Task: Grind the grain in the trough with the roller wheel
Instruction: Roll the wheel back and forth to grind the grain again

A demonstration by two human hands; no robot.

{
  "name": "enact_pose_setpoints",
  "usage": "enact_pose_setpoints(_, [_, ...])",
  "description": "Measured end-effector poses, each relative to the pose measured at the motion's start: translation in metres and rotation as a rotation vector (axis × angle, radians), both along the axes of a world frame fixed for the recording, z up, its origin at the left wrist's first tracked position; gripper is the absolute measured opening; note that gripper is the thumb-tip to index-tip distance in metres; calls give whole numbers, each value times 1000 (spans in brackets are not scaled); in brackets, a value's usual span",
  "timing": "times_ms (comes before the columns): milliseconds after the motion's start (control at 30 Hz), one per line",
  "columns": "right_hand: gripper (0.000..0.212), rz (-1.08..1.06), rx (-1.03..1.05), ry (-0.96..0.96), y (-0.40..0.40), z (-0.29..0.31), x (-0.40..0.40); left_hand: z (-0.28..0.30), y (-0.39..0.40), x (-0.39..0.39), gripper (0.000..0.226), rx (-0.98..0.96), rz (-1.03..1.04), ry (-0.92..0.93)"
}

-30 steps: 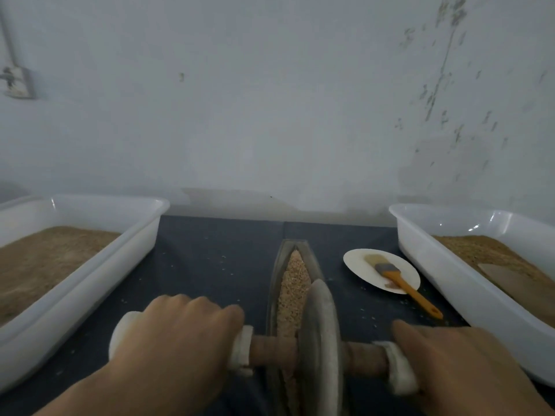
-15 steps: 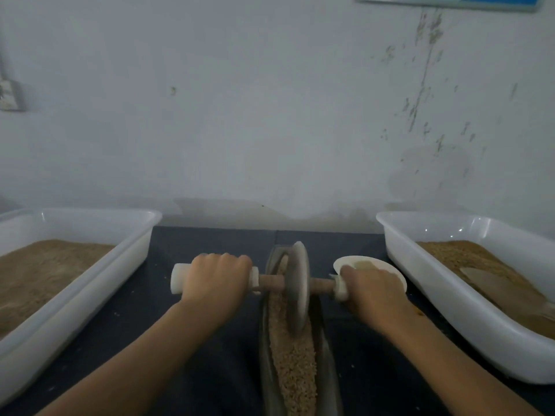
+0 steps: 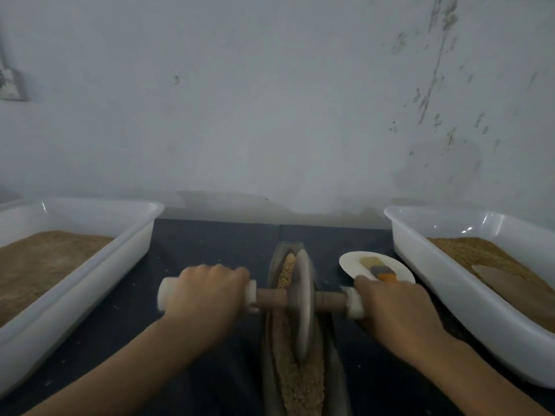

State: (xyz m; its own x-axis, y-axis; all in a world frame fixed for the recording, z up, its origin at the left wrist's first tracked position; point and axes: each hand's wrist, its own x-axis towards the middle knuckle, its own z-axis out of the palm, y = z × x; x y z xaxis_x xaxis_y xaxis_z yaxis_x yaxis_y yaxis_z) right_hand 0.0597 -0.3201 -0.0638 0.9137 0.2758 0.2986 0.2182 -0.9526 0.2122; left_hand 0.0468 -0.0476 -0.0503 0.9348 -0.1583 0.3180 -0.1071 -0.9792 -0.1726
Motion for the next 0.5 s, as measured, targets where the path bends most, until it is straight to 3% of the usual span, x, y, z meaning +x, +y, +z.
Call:
enact_pose_setpoints(100, [21, -24, 18, -126, 8, 3, 38, 6, -4, 39, 23, 25, 21, -67])
enact_pose_setpoints(233, [20, -47, 16, -135, 5, -2, 39, 10, -5, 35, 24, 43, 4, -54])
enact_pose_setpoints(333, [27, 11, 59, -28, -9, -17, 18, 8, -1, -11, 25, 0, -35, 58])
enact_pose_setpoints(400, [17, 12, 53, 64, -22, -19, 9, 14, 1, -45, 27, 2, -105, 48])
enact_pose_setpoints(500, [43, 181, -86, 285, -49, -41, 4, 32, 7, -72, 36, 23, -204, 82])
